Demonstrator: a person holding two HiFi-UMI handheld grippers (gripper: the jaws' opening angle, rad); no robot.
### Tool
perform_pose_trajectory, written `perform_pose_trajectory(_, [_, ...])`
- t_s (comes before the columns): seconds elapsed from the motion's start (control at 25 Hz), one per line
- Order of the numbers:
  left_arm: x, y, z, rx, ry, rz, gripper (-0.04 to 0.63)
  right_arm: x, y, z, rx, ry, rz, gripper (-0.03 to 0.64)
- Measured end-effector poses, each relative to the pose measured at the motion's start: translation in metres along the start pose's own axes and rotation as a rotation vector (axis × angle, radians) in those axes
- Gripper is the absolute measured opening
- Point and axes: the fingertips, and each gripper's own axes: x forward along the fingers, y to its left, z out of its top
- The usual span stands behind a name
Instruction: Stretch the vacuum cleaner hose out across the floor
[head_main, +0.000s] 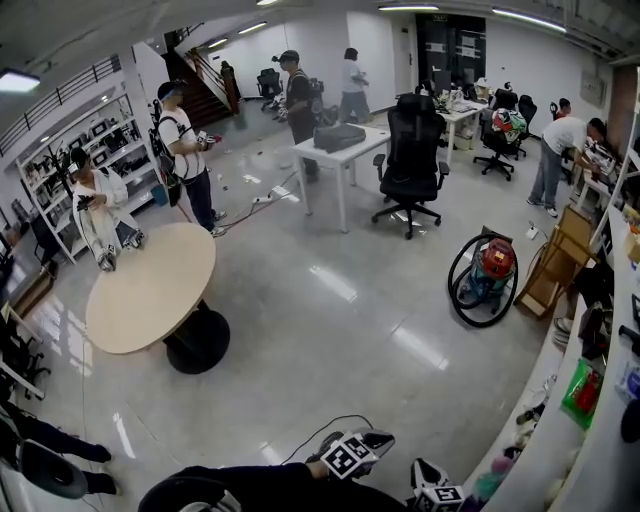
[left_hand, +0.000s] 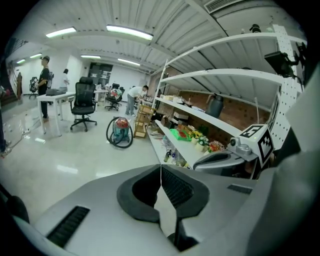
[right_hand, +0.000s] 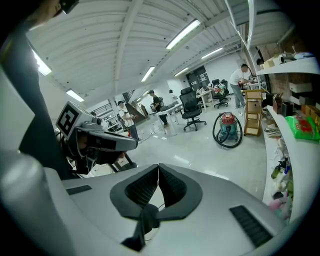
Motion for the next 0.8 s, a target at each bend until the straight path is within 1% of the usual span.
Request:
perform_pose_trajectory(0.16, [0.008, 0.01, 0.008, 0.017, -0.004, -0.005, 0.021, 0.014, -0.012, 0.003, 0.01, 0.015, -0.01, 0.012])
perform_pose_trajectory(0.36, [0.023, 0.055, 0.023, -0.012, -0.013, -0.011, 0.02, 0.051, -0.026, 0.02, -0.004, 0.054, -0.028, 0.012])
perform_pose_trajectory(0.52, [0.033, 0.107, 0.056, -0.029, -0.052, -0.044, 0.02, 0.094, -0.036, 0.053, -0.015, 0.08, -0.073, 0.012])
perform_pose_trajectory(0.64, [0.033, 0.157, 0.081, -0.038, -0.081, -0.063, 0.02, 0.136, -0.038, 0.084, -0.035, 0.093, -0.1, 0.012])
perform_pose_trajectory(0.8, [0.026, 0.229, 0.09, -0.045, -0.083, -0.06, 0.021, 0.188, -0.027, 0.119, -0.079, 0.112, -0.128, 0.012])
